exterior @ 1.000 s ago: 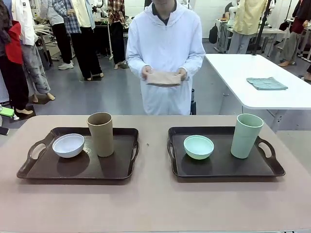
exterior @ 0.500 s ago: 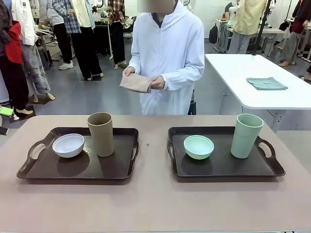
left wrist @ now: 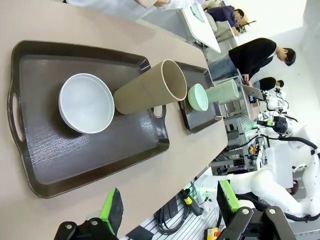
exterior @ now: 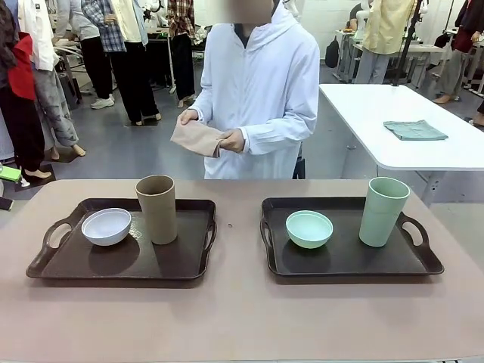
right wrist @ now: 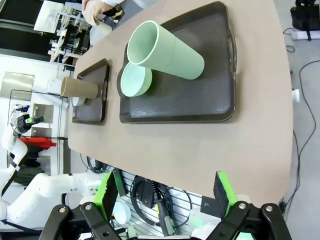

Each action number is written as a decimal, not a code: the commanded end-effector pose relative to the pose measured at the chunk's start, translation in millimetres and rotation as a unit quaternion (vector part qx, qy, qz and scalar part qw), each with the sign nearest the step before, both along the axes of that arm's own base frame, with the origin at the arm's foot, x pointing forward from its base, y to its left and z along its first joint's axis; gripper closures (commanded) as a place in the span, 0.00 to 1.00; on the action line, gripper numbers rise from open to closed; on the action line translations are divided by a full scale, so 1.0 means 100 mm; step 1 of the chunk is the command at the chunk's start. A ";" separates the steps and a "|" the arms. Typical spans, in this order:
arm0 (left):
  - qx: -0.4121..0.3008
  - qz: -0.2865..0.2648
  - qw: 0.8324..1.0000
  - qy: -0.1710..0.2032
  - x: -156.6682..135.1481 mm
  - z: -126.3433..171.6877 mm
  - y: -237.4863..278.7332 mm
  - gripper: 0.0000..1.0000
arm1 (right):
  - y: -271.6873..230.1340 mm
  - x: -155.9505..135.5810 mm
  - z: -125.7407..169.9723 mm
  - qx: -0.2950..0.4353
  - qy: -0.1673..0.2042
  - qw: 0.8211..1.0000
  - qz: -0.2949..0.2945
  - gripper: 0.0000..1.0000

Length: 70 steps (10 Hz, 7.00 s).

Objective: Set up a tray with a mat and arrange the tableware.
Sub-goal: Pick up the Picnic Bowl and Reusable plastic cup from the Handle tray in front of the human's position and hold them in the air.

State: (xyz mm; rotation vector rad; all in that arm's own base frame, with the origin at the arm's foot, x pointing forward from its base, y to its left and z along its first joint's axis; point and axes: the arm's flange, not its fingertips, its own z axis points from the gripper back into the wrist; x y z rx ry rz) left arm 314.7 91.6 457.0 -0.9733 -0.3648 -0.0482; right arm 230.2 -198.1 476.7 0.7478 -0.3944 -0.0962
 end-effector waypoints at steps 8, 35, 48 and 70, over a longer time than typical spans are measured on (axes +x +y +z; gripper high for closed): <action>-0.007 -0.005 1.000 -0.015 0.02 -0.02 0.02 0.00 | 0.00 0.00 0.00 0.010 -0.010 1.000 0.006 0.00; 0.112 -0.034 0.986 -0.120 -0.22 0.52 -0.30 0.00 | 0.52 0.24 0.38 -0.085 -0.093 0.991 0.049 0.00; 0.372 -0.030 0.924 0.084 0.37 1.37 -1.03 0.00 | 3.42 1.90 0.11 -0.190 -0.306 0.900 0.244 0.00; 0.427 -0.031 0.901 0.072 1.24 0.23 -1.45 0.00 | 5.30 2.82 -1.47 -0.061 -0.425 0.697 0.574 0.00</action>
